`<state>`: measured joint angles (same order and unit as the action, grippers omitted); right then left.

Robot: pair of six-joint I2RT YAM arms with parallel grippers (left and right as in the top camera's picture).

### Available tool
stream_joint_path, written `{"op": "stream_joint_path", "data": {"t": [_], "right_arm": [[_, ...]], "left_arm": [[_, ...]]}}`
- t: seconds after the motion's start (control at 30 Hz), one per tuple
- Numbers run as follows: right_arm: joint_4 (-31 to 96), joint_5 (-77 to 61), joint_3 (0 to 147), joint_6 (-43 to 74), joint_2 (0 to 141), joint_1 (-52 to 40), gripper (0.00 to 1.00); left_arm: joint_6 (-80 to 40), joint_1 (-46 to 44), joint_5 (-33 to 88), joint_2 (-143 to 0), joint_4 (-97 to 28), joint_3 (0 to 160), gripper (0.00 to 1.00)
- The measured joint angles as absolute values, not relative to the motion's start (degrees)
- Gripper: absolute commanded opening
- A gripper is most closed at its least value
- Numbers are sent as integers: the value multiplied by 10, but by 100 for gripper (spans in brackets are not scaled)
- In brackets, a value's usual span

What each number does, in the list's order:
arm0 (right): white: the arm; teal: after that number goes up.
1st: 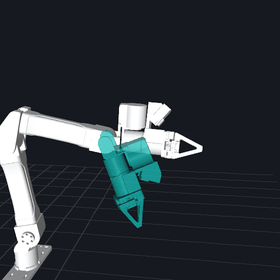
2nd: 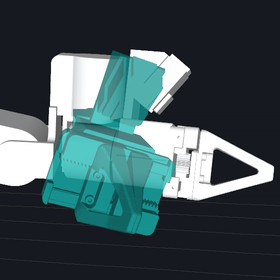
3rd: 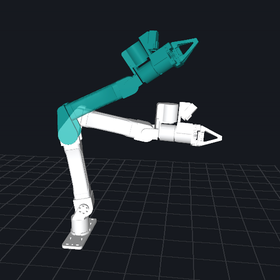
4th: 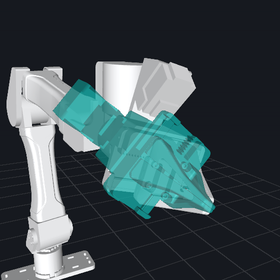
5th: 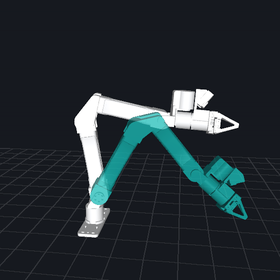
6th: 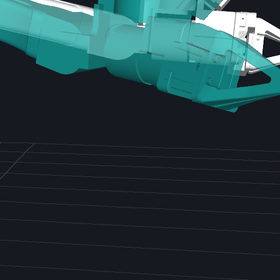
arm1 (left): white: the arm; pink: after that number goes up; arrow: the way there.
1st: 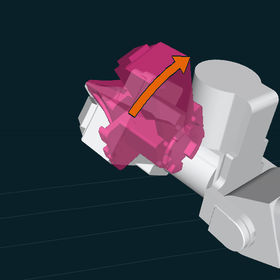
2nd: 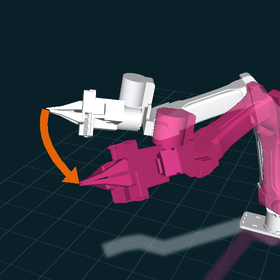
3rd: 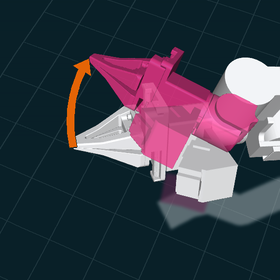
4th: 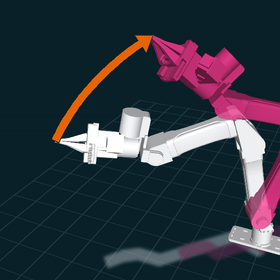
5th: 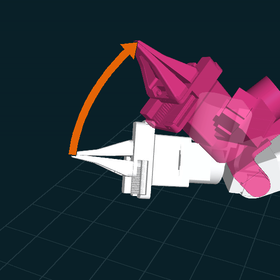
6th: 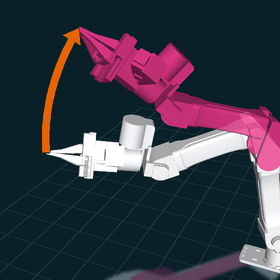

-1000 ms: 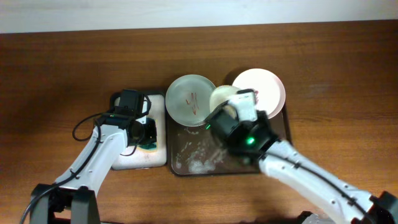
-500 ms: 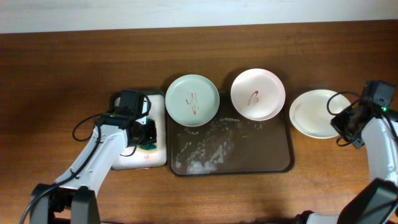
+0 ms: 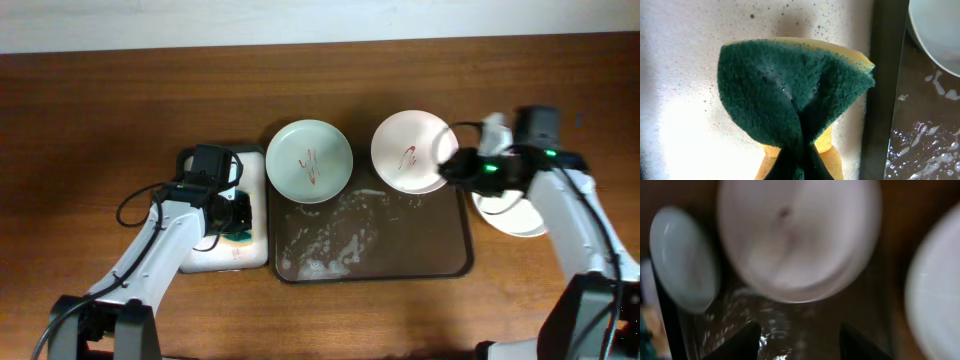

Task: Clean dirty plates on tray and stack at the side
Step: 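Grip the rim of the light green plate with the right gripper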

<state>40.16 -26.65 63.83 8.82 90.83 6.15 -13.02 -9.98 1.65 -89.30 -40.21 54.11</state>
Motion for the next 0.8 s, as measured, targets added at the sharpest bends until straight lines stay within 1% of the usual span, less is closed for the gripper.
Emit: {"op": "stream_joint_path", "data": {"t": [0.07,0.2,0.27,0.4,0.53,0.6,0.63,0.67,0.7,0.77,0.8], "right_arm": [[403,-243,671,69,908,-17,59],[395,-194,742,46,910,-109,60],[334,-186,758,40,921,-145,60],[281,-166,760,39,1004,-174,59],[260,-154,760,57,1098,-183,53],[239,-152,760,83,1131,-184,45],[236,-152,760,90,1137,-184,44],[233,-151,760,101,1147,-188,38],[232,-150,760,105,1151,-191,24],[232,-148,760,112,1157,-203,7],[239,-147,760,122,1158,-206,4]], "left_arm": [[-130,-100,17,-893,-402,541,0],[-130,-100,17,-893,-402,541,0],[-130,-100,17,-893,-402,541,0],[-130,-100,17,-893,-402,541,0],[-130,-100,17,-893,-402,541,0],[-130,-100,17,-893,-402,541,0],[-130,-100,17,-893,-402,541,0],[-130,-100,17,-893,-402,541,0],[-130,-100,17,-893,-402,541,0],[-130,-100,17,-893,-402,541,0],[-130,-100,17,-893,-402,541,0]]}}
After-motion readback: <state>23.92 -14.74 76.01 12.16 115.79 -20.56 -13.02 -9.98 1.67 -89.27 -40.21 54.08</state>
